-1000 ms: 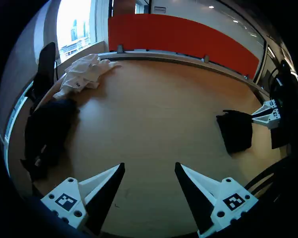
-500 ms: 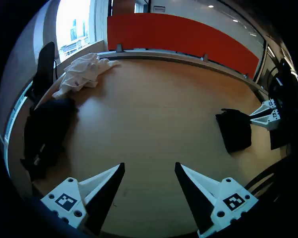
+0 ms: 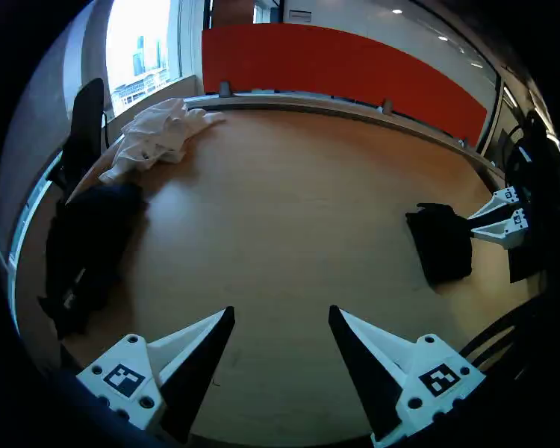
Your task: Fold towel
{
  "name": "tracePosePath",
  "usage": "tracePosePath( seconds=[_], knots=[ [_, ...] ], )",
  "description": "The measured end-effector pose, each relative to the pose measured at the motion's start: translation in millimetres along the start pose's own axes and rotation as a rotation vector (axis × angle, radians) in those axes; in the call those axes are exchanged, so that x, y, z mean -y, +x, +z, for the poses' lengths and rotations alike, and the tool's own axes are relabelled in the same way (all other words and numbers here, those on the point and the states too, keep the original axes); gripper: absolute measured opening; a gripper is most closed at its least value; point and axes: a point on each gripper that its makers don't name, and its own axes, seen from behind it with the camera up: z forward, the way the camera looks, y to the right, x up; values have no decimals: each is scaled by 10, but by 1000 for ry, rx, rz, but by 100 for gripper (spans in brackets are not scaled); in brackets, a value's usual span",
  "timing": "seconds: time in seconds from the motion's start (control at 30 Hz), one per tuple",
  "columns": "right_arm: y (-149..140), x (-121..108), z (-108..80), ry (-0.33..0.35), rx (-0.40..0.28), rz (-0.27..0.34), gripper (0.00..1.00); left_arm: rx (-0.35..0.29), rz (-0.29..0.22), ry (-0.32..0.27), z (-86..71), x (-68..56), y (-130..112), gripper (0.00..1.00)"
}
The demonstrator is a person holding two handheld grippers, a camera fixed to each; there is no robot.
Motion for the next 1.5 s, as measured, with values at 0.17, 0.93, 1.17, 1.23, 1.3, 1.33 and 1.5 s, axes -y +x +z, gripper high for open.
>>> tracePosePath(
  seconds=[0.17,0.93,1.17,1.23,1.3,1.33,1.5],
  knots=[
    [-13,22,-11,2,1,9,48,0,1,0,3,-14,1,94],
    [-489,23,-115,-30,49,78,80,-1,16,0,-26,-38,23,94],
    [-756,16,-156,-44,84,107,80,1,21,-3,-28,-50,37,93],
    [-809,16,-164,-47,92,113,80,1,24,-4,-24,-58,40,93],
    [-865,16,-166,-49,102,118,80,2,27,-5,-22,-66,43,93],
    [-890,17,-164,-50,106,120,80,2,28,-5,-22,-71,44,94],
    [-1061,28,-148,-54,140,133,77,2,31,-7,-22,-85,43,93]
  ],
)
